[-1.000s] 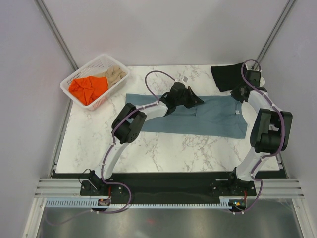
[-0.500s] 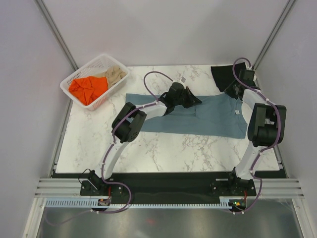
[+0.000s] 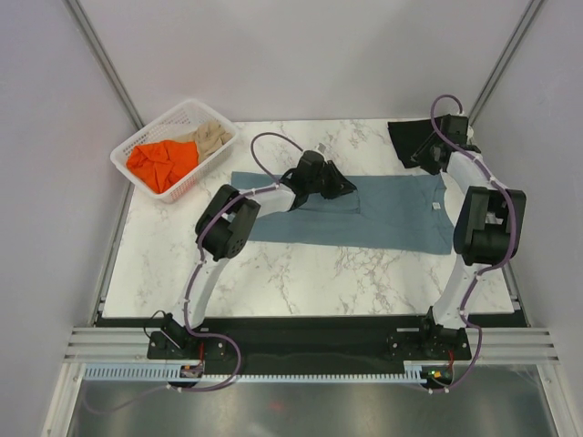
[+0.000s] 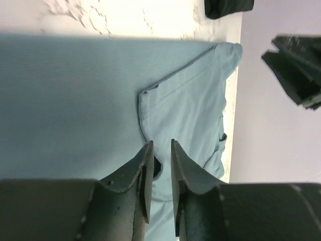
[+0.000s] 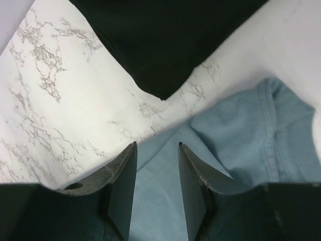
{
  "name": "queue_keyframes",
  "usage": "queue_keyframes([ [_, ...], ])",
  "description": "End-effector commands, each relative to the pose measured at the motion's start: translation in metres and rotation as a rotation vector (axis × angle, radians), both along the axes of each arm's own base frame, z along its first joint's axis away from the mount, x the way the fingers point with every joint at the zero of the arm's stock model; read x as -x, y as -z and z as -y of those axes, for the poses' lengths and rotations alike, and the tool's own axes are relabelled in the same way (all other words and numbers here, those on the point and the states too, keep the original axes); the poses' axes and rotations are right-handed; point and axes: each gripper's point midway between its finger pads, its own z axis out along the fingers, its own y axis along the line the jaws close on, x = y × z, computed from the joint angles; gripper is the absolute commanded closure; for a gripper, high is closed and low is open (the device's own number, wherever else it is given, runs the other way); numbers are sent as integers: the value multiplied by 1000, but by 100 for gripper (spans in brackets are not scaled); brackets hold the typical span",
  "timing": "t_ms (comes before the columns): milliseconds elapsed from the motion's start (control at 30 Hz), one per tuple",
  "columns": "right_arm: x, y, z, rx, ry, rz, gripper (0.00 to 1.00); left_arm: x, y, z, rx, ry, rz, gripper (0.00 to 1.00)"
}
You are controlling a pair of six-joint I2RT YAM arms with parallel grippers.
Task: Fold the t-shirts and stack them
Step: Fold the tshirt
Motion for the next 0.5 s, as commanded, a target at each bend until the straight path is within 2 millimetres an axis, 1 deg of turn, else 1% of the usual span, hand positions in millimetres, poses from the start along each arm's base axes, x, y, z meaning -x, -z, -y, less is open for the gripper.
queue_keyframes([
  [0, 36, -34, 5, 18, 78, -60, 53, -4, -95, -14, 32, -3, 173, 72],
  [33, 45, -33, 6, 15, 95, -77, 53, 0, -99, -18, 22, 3, 180, 71],
  [67, 59, -30, 4, 9, 100, -113, 53, 3, -99, -22, -5, 10, 193, 71],
  [100, 76, -27, 1, -5, 113, -137, 53, 9, -93, -29, -33, 13, 186, 71],
  [133, 86, -23, -3, -20, 108, -154, 54, 12, -104, -36, -41, 12, 202, 71],
  [167, 95, -21, -5, -27, 106, -164, 54, 17, -102, -42, -73, 23, 202, 71],
  [200, 111, -15, -9, -35, 106, -181, 54, 25, -91, -50, -99, 32, 183, 71],
  [233, 119, -12, -10, -39, 107, -192, 55, 29, -103, -58, -97, 32, 199, 71],
  [267, 127, -8, -12, -43, 108, -204, 55, 34, -99, -65, -118, 40, 196, 71],
  [300, 141, -2, -13, -44, 110, -222, 55, 46, -80, -75, -156, 51, 157, 71],
  [333, 148, 1, -13, -43, 114, -236, 55, 52, -77, -82, -179, 50, 150, 71],
  [367, 155, 4, -13, -44, 122, -248, 55, 58, -79, -90, -204, 53, 158, 71],
  [400, 166, 13, -15, -48, 124, -272, 56, 70, -63, -101, -249, 57, 117, 71],
  [433, 172, 18, -16, -52, 130, -287, 56, 76, -52, -110, -288, 49, 91, 71],
  [467, 176, 22, -15, -50, 134, -295, 57, 81, -54, -116, -297, 55, 100, 71],
])
